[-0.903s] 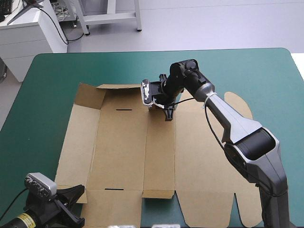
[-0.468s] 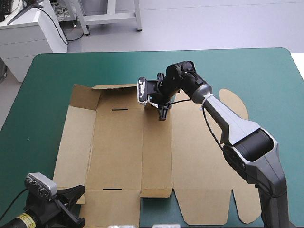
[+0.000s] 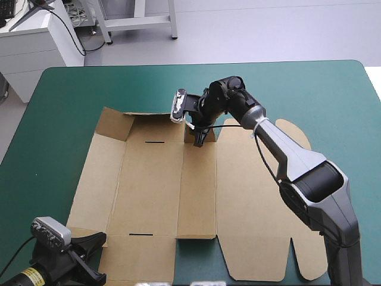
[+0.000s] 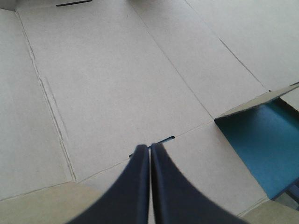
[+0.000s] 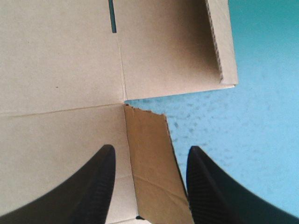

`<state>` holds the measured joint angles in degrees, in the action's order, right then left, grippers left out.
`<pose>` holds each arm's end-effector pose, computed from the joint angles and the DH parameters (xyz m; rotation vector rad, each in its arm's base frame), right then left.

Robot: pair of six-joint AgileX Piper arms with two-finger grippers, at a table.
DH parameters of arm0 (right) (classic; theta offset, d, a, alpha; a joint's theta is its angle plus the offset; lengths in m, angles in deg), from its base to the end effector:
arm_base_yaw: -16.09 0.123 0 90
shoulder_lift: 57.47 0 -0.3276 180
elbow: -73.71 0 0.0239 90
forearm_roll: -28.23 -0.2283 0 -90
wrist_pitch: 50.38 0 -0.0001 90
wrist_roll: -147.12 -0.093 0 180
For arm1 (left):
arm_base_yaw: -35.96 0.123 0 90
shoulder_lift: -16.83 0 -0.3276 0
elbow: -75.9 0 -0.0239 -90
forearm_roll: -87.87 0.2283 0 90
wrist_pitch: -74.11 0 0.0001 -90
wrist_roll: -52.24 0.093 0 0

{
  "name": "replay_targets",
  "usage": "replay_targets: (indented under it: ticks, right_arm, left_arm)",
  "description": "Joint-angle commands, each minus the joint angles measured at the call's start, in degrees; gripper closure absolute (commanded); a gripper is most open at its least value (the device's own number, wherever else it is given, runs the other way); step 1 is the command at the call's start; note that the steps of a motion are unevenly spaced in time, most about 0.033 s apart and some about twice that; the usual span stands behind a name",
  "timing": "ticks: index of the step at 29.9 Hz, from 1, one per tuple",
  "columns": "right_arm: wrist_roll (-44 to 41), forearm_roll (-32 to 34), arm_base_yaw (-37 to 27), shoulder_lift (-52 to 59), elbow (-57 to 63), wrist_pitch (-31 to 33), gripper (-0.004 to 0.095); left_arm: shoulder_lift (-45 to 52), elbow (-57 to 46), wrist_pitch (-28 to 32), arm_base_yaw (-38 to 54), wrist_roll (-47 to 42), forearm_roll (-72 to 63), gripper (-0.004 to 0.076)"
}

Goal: Fold the box

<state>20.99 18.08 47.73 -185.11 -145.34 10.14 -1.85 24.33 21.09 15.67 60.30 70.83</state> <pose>0.3972 0.2615 0.3333 -1.7081 1.9323 0.0888 -0.0328 -0.0111 0.2795 0.4734 2.0981 -0.4835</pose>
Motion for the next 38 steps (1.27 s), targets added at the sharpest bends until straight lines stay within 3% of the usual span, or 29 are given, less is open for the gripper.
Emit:
replay_targets:
  ticks: [1, 9, 14, 18, 28, 38]
  right_arm:
    - [-0.5, 2.7, -1.4, 4.5, -2.1, 0.0, 0.0469]
    - [-15.3, 6.2, -9.0, 12.2, -2.1, 1.7, 0.0643]
    - [-19.2, 4.8, -18.4, 18.7, -1.2, 8.2, 0.0762]
    - [-19.9, 1.6, -27.1, 26.1, 3.3, 9.9, 0.0921]
    - [-28.1, 0.1, -45.2, 51.1, 27.2, 8.4, 0.0925]
    - [-38.0, 3.2, -46.2, 77.2, 56.9, 2.8, 0.0925]
  left_arm:
    - [-0.8, 1.9, 3.4, -0.2, -0.2, -1.5, 0.0732]
    - [-0.8, 1.9, 3.4, -0.2, -0.2, -1.5, 0.0732]
    - [-0.8, 1.9, 3.4, -0.2, -0.2, -1.5, 0.0732]
    - [-0.8, 1.9, 3.4, -0.2, -0.2, -1.5, 0.0732]
    - [-0.8, 1.9, 3.4, -0.2, -0.2, -1.5, 0.0732]
    - [-1.2, 1.9, 3.4, -0.2, -0.3, -1.4, 0.0732]
